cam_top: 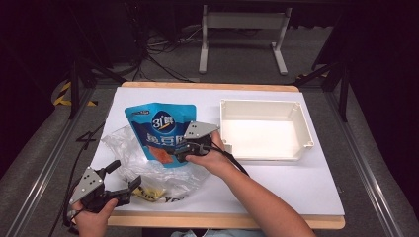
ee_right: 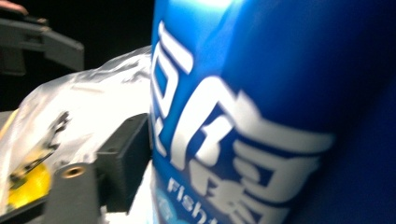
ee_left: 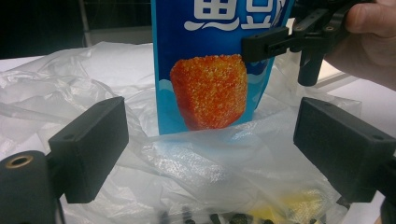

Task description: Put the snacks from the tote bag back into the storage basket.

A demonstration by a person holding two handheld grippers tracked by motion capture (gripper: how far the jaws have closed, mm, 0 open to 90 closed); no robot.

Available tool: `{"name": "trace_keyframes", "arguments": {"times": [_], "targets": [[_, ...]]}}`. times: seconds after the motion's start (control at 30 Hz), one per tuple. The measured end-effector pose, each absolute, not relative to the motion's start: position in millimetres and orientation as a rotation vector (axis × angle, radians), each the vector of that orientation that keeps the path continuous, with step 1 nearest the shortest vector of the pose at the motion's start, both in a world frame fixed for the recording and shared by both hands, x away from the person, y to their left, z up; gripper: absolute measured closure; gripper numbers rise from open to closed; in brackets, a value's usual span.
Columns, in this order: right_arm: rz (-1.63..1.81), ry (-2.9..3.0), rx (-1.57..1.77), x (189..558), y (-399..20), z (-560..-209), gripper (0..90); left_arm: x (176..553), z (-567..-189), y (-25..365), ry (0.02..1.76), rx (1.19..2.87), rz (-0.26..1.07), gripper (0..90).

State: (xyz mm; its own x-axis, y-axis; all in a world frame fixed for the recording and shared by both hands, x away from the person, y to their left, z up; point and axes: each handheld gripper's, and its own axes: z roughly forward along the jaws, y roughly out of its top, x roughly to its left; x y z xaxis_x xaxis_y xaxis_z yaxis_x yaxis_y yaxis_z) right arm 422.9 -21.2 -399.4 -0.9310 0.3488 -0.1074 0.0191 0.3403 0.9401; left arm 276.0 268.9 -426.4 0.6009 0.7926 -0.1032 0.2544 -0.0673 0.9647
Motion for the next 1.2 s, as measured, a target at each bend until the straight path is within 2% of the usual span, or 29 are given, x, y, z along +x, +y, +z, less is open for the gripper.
{"name": "trace_keyframes", "arguments": {"times": [0.17, 0.33, 1.2], "targets": [[1.623, 2.342, 0.286, 423.4, -21.9, -400.2, 42.8, 275.9, -426.4, 269.1, 0.893, 1.623, 0.555, 11.0], [1.617, 2.356, 0.258, 423.3, -23.1, -399.2, 49.4, 276.1, -426.6, 268.8, 0.892, 1.625, 0.554, 11.0], [1.587, 2.373, 0.262, 418.3, -16.9, -385.8, 56.5, 276.9, -427.3, 269.6, 0.895, 1.619, 0.553, 11.1]]}}
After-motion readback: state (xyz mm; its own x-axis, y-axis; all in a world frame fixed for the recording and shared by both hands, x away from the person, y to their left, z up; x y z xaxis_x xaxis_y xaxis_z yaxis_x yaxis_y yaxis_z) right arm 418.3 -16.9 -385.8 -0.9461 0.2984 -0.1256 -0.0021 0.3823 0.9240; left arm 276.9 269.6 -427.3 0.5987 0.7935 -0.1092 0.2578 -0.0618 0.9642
